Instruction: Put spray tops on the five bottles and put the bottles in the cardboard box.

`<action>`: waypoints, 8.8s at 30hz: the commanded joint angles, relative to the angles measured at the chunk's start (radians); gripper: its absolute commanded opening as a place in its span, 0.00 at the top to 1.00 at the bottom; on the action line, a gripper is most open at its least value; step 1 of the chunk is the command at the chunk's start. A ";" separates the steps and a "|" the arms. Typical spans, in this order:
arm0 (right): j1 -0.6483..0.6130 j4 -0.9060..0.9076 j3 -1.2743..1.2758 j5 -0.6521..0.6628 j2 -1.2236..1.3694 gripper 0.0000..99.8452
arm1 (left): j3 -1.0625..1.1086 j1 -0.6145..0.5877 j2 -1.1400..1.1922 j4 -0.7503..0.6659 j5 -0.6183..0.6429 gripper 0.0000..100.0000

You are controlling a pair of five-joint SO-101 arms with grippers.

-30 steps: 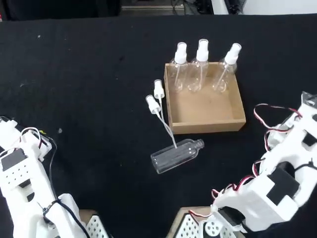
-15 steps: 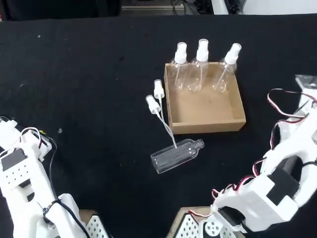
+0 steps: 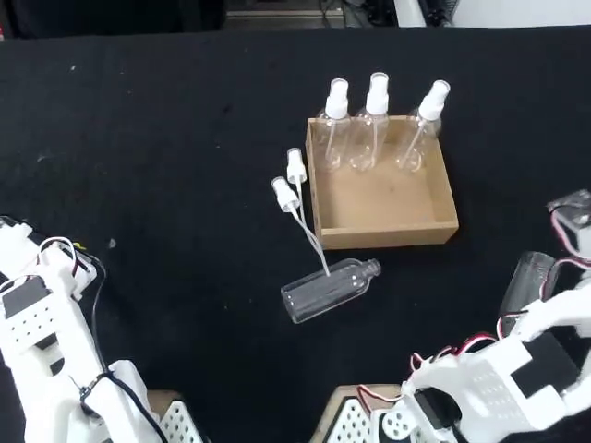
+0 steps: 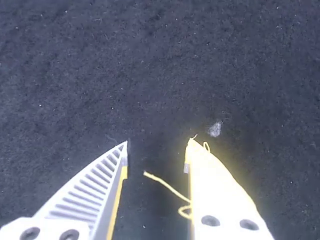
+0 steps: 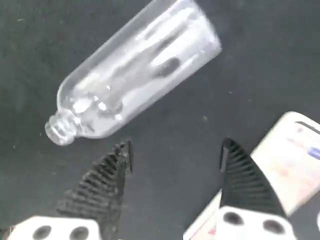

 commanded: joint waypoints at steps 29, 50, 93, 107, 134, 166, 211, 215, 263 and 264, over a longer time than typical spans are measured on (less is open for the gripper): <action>-0.285 0.275 -0.116 -0.758 -0.047 0.76 | -0.035 0.008 -0.018 -0.011 0.005 0.82; -0.213 0.402 -0.107 0.516 -0.033 0.75 | -0.033 0.007 -0.018 -0.014 0.008 0.82; -0.176 -0.164 0.104 -0.801 0.001 0.94 | -0.033 0.010 -0.018 -0.011 0.006 0.82; -0.325 -0.163 0.084 -0.839 0.001 0.75 | -0.033 0.004 -0.018 -0.011 0.005 0.82; -0.322 0.035 -0.357 -0.957 0.328 0.98 | -0.036 0.004 -0.018 -0.011 0.005 0.82; -0.370 -1.674 0.736 -1.316 -0.271 0.99 | -0.035 0.004 -0.020 -0.011 0.005 0.82; -0.354 -2.387 1.047 -1.367 0.059 0.86 | -0.033 0.013 -0.020 -0.014 0.005 0.82; -0.353 -2.398 1.089 -1.361 0.059 0.76 | -0.033 0.013 -0.020 -0.014 0.005 0.82; -0.330 -1.499 1.162 -1.355 -0.869 0.76 | -0.033 0.013 -0.020 -0.014 0.005 0.82; -0.330 -1.510 1.168 -1.353 -0.869 0.76 | -0.033 0.013 -0.020 -0.014 0.005 0.82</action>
